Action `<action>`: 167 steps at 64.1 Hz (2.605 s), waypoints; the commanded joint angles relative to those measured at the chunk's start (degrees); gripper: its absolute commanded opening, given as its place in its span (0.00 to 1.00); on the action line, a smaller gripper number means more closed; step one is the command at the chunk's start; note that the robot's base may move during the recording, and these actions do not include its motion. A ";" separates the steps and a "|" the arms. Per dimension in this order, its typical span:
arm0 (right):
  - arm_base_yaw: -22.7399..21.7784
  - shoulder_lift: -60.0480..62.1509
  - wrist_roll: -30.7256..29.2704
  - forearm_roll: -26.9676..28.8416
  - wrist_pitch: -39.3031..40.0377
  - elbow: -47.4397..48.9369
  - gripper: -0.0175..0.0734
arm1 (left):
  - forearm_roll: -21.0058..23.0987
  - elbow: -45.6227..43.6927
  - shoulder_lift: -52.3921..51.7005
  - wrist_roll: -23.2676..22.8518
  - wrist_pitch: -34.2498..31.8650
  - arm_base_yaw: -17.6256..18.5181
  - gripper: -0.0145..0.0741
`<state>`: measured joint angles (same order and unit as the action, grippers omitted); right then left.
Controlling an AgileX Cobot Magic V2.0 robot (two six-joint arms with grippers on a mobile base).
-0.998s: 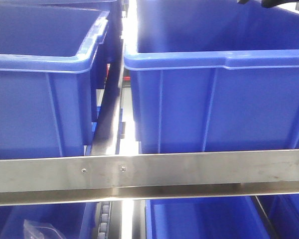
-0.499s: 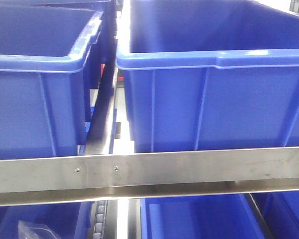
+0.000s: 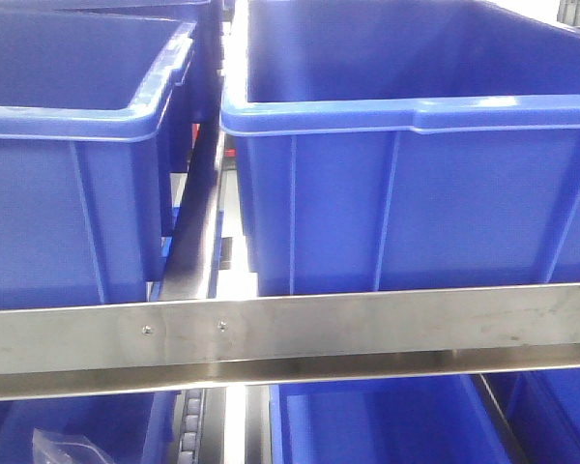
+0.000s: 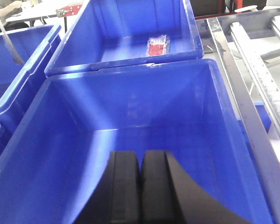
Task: Place green plate on second shelf with right arm
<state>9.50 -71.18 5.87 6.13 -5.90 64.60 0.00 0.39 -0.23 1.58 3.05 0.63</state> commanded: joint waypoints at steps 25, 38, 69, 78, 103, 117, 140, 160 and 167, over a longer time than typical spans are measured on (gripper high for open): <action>-9.12 34.20 -1.46 -8.29 8.11 -28.89 0.25 | 0.00 2.27 -0.84 -0.09 -4.65 0.31 0.31; -12.23 48.22 -1.46 -8.29 14.16 -46.45 0.25 | 0.00 2.27 -0.84 -0.09 -4.65 0.31 0.31; -11.79 71.06 -1.42 -8.29 10.63 -65.11 0.25 | 0.00 2.27 -0.84 -0.09 -4.65 0.31 0.31; -11.79 71.11 -1.42 -8.23 7.95 -65.11 0.25 | 0.00 2.27 -0.84 -0.09 -4.65 0.31 0.31; -11.52 71.21 -5.05 -6.13 7.45 -65.18 0.25 | 0.00 2.27 -0.84 -0.09 -4.65 0.31 0.31; -7.91 71.21 -6.26 -5.14 11.62 -65.18 0.25 | 0.00 2.27 -0.84 -0.09 -4.65 0.31 0.31; -4.69 72.89 -8.59 -3.97 13.95 -65.18 0.25 | 0.00 2.27 -0.84 -0.09 -4.65 0.31 0.31; -4.94 72.89 -8.54 -2.37 14.27 -65.18 0.25 | 0.00 2.27 -0.84 -0.09 -4.65 0.31 0.31; -4.94 72.89 -8.48 -2.37 14.69 -65.18 0.25 | 0.00 2.27 -0.84 -0.09 -4.65 0.31 0.31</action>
<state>4.90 0.62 -2.15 3.59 3.12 -1.56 0.00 0.39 -0.23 1.58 3.05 0.63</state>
